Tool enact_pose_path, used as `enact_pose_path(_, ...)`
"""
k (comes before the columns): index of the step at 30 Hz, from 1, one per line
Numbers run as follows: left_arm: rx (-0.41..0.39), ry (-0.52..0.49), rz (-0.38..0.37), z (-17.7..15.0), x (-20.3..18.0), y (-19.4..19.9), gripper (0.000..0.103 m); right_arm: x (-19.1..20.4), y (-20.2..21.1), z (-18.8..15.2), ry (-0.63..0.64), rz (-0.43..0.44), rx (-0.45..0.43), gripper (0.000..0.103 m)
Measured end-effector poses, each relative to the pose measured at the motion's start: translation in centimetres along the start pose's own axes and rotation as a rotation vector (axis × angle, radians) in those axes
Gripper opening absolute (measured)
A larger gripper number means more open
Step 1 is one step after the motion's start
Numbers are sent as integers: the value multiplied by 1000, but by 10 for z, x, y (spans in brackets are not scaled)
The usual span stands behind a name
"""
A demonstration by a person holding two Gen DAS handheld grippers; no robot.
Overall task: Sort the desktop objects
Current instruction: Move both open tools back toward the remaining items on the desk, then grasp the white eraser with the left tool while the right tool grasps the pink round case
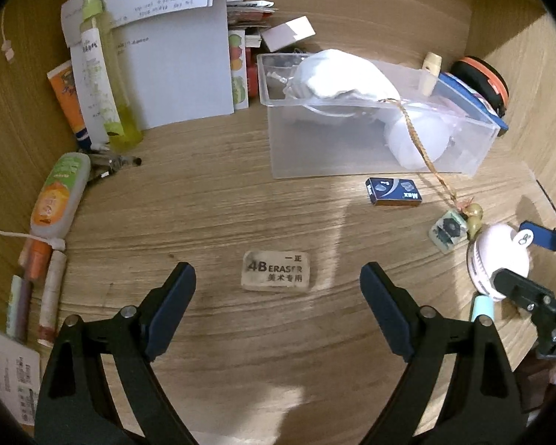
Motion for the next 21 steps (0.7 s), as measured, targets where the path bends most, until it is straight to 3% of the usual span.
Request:
enact_pose_path(2, 2, 1, 8, 0, 0, -2, 80, 1, -2, -1, 4, -6, 0, 87)
enact_pose_path(6, 24, 17, -3, -2, 2, -8, 74, 4, -7, -3, 22, 0, 11, 85)
enact_pose_path(13, 5, 17, 6, -5, 1, -10, 58, 5, -15, -4, 11, 84, 31, 61)
enact_pose_path(17, -6, -3, 20, -4, -1, -10, 41, 6, -15, -5, 10, 81, 17, 61)
enact_pose_path(21, -31, -32, 38, -6, -6, -9, 40, 3, -14, -4, -10, 109, 19, 61)
Point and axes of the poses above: each gripper's, at about its wrist camera, not at the fingertips, and y roughly against the way its jaws point, x to its left, z to its top, the point moved 3 cm from there along -y, roughly the way its jaws point, and after that the axes turned 3 degrees about y, right-handed, at the moved point
